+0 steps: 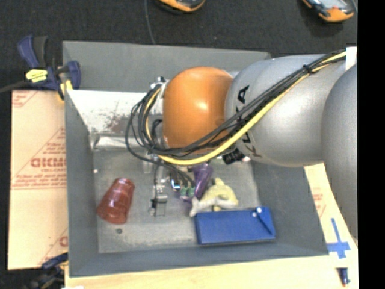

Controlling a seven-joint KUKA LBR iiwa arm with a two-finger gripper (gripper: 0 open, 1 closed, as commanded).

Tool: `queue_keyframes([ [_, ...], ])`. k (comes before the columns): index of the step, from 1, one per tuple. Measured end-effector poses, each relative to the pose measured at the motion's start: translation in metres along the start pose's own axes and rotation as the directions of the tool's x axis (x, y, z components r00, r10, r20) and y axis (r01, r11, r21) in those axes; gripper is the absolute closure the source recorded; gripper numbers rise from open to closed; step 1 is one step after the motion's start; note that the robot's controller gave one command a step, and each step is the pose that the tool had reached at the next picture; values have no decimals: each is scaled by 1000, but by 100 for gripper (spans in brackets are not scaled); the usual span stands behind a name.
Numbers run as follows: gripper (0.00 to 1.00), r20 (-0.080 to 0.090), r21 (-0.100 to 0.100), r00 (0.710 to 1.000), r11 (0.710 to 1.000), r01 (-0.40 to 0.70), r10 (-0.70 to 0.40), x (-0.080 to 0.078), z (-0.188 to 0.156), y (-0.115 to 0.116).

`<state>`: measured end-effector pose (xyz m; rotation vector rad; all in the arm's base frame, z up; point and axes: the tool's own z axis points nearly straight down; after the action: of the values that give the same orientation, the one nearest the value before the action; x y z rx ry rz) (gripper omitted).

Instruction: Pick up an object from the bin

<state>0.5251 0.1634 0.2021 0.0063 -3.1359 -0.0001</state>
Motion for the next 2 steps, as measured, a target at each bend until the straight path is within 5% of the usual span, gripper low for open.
queue_keyframes([
  [1,0,8,-1,1000,1000,-4,4,-2,-5,-1],
  [2,0,16,1,968,968,250,-250,-20,45,16],
])
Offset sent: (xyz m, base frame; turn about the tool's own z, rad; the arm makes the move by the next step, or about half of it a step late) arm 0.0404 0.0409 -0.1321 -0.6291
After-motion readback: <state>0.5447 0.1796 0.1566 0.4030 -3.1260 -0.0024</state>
